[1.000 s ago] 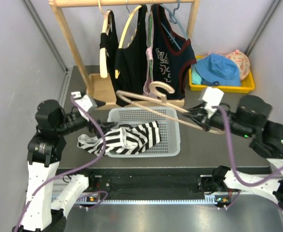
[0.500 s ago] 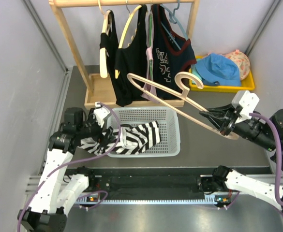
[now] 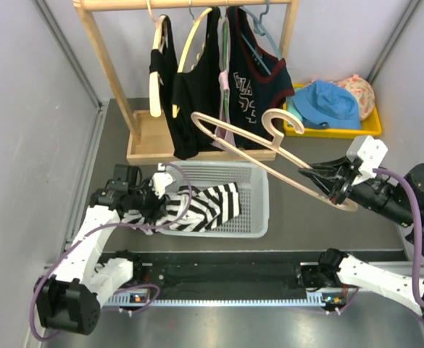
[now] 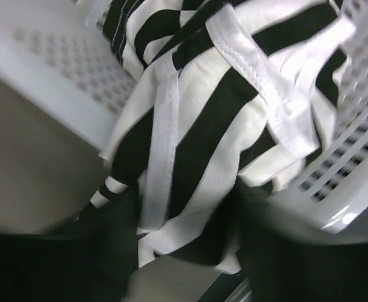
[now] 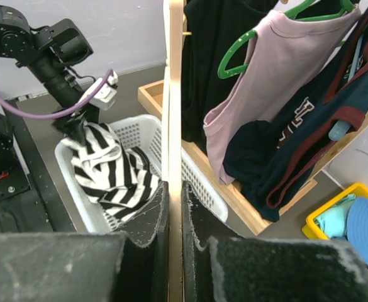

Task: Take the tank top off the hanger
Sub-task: Pick up the tank top from the bin.

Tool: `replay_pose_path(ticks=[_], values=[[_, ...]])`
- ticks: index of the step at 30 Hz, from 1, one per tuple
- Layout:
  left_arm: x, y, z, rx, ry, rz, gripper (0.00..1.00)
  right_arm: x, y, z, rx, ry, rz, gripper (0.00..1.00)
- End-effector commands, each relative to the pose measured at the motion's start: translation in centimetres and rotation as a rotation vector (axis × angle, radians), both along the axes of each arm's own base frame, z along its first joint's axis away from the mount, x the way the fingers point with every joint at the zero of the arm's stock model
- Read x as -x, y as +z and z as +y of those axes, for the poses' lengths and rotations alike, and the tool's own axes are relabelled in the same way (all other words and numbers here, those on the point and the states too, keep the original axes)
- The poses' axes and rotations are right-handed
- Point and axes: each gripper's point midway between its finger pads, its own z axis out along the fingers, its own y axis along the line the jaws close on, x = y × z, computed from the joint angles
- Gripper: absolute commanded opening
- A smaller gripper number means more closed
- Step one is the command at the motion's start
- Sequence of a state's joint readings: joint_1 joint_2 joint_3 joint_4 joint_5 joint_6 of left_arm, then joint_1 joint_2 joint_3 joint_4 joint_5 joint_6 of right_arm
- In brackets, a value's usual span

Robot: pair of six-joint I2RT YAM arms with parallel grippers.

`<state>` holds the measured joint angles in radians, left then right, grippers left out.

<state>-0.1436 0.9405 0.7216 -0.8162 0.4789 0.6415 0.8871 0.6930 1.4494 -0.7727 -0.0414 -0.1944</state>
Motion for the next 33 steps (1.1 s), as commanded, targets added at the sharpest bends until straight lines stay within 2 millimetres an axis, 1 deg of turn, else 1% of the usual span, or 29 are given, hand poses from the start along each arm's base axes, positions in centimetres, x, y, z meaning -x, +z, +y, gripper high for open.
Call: replay_pose_path(ticks=[1,2,3,5,6,8,10,12,16,18,19,20,22,23,24,26,27,30,31,32,33], values=[[-0.9,1.9,-0.9,0.032,-0.076,-0.059,0.30,0.7,2.7,-0.8,-0.085,-0.004,-0.034,0.00],[-1.2,2.9,-1.2,0.052,-0.080,-0.076,0.24,0.7,2.7,-0.9,-0.085,-0.006,-0.033,0.00],[-1.3,3.4,-1.4,0.059,-0.079,-0.084,0.19,0.7,2.5,-0.7,-0.082,0.000,-0.027,0.00],[-1.6,4.4,-1.5,0.066,-0.076,-0.095,0.21,0.8,2.4,-0.6,-0.082,0.005,-0.025,0.00],[-1.8,5.3,-1.5,0.068,-0.073,-0.107,0.22,0.9,2.5,-0.6,-0.083,0.010,-0.024,0.00],[-1.8,5.8,-1.6,0.074,-0.076,-0.105,0.25,0.9,2.5,-0.5,-0.084,0.014,-0.025,0.00],[-1.5,6.1,-1.8,0.084,-0.082,-0.098,0.27,0.9,2.7,-0.6,-0.085,0.014,-0.030,0.00],[-1.0,6.0,-1.9,0.094,-0.087,-0.082,0.29,1.0,2.7,-0.7,-0.086,0.014,-0.032,0.00],[-0.3,5.2,-1.8,0.092,-0.088,-0.061,0.29,1.0,2.4,-0.8,-0.080,0.011,-0.025,0.00],[-0.4,5.5,-1.8,0.092,-0.086,-0.073,0.28,1.0,2.2,-0.8,-0.080,0.006,-0.023,0.00],[-0.7,6.5,-1.9,0.100,-0.084,-0.103,0.27,1.0,2.2,-0.8,-0.081,0.006,-0.022,0.00],[-1.0,7.4,-2.0,0.109,-0.080,-0.129,0.23,0.9,2.1,-0.8,-0.078,0.006,-0.020,0.00],[-2.4,11.1,-2.5,0.150,-0.070,-0.236,0.19,0.8,2.3,-0.8,-0.088,0.001,-0.027,0.00],[-2.7,12.6,-2.9,0.172,-0.075,-0.277,0.16,0.8,2.3,-0.9,-0.089,-0.004,-0.028,0.00],[-3.1,15.3,-3.2,0.202,-0.078,-0.342,0.16,0.7,2.4,-1.0,-0.093,-0.013,-0.031,0.00],[-3.0,18.9,-4.4,0.273,-0.124,-0.423,0.15,0.5,2.4,-1.0,-0.093,-0.019,-0.031,0.00],[-2.8,21.3,-4.9,0.308,-0.136,-0.463,0.17,0.5,2.3,-1.0,-0.094,-0.021,-0.030,0.00],[-1.7,24.5,-6.3,0.382,-0.212,-0.503,0.21,0.5,2.3,-1.0,-0.096,-0.021,-0.025,0.00],[-1.2,24.9,-6.7,0.400,-0.232,-0.503,0.22,0.4,2.1,-1.0,-0.092,-0.024,-0.022,0.00],[-0.1,25.4,-7.5,0.453,-0.283,-0.481,0.22,0.4,2.1,-1.0,-0.094,-0.025,-0.022,0.00],[0.3,25.9,-8.0,0.490,-0.306,-0.476,0.23,0.4,2.1,-1.1,-0.097,-0.031,-0.024,0.00]])
